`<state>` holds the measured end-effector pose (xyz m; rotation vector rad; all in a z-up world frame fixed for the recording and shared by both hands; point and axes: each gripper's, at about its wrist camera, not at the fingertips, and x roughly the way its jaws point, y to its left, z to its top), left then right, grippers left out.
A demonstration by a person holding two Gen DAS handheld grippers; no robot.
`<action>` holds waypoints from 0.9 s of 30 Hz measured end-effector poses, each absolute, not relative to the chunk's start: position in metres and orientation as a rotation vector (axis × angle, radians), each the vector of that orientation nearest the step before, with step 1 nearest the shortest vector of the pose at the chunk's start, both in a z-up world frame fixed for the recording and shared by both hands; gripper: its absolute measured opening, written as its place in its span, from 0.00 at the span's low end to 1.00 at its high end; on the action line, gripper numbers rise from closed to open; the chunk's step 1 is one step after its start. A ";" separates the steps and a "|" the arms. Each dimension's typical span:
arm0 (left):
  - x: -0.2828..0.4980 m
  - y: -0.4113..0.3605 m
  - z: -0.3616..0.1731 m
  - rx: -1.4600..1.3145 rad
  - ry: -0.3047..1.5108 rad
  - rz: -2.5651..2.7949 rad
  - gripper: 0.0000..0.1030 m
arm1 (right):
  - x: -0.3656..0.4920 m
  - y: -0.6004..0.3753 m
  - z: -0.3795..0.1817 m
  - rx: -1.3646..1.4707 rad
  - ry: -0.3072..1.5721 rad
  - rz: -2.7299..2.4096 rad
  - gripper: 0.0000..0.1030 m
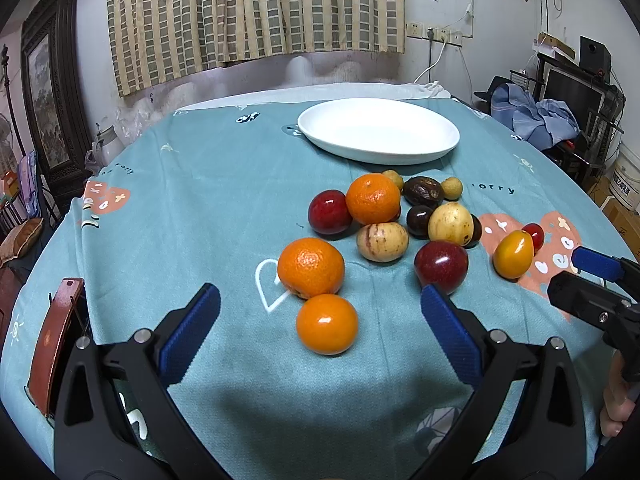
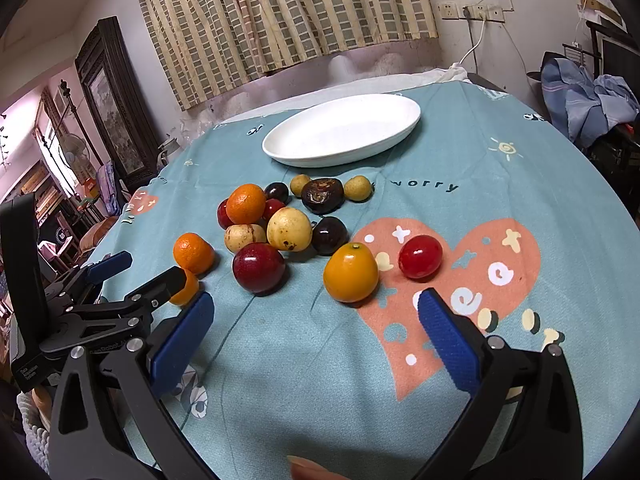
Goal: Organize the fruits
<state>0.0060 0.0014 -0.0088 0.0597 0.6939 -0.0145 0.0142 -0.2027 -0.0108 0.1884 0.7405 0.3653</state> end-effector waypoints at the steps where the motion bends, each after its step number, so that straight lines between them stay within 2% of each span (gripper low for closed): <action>1: 0.006 0.001 -0.009 0.060 0.694 -0.015 0.98 | 0.014 -0.202 -0.011 0.188 0.740 0.365 0.99; 27: 0.007 0.002 -0.013 0.060 0.703 -0.016 0.98 | 0.016 -0.204 -0.013 0.192 0.746 0.368 0.99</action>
